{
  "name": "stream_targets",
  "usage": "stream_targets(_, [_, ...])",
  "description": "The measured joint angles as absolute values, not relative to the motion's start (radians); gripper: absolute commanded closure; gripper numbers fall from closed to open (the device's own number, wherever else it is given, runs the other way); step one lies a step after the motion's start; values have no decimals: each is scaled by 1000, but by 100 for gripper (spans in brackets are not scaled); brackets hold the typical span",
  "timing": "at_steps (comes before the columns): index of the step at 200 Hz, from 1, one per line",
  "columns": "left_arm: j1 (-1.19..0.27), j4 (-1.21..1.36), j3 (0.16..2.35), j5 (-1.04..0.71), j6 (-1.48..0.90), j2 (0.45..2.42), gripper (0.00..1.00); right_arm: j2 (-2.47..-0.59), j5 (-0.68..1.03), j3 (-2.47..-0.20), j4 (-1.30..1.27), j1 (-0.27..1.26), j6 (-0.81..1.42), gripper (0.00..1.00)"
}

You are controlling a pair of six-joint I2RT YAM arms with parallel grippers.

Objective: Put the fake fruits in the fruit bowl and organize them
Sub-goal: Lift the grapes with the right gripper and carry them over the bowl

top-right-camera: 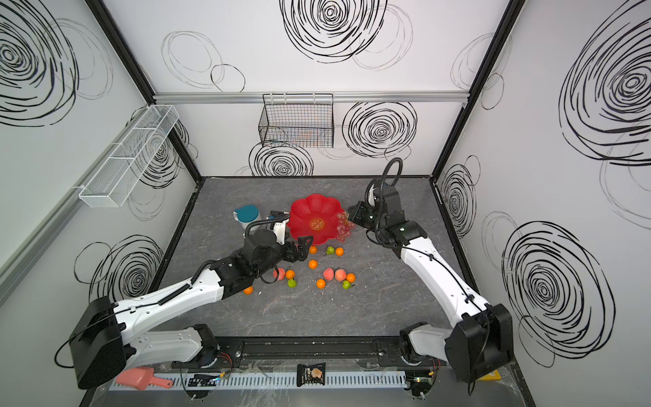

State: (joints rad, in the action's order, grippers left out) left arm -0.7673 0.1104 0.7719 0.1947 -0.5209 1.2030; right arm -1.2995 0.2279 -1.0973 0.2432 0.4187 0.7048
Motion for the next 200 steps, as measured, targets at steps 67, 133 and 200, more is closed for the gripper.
stream_targets(67, [-650,114,704,171,-522,1137,0,-1550,198,-1219,162,492,727,100])
stream_targets(133, [-640,112,681,157,-524,1128,1,-1782,223,-1327,135,519,775,100])
stream_targets(200, [-640,110,679,145,-524,1140,1,-1862,179,-1345,181,486,792,100])
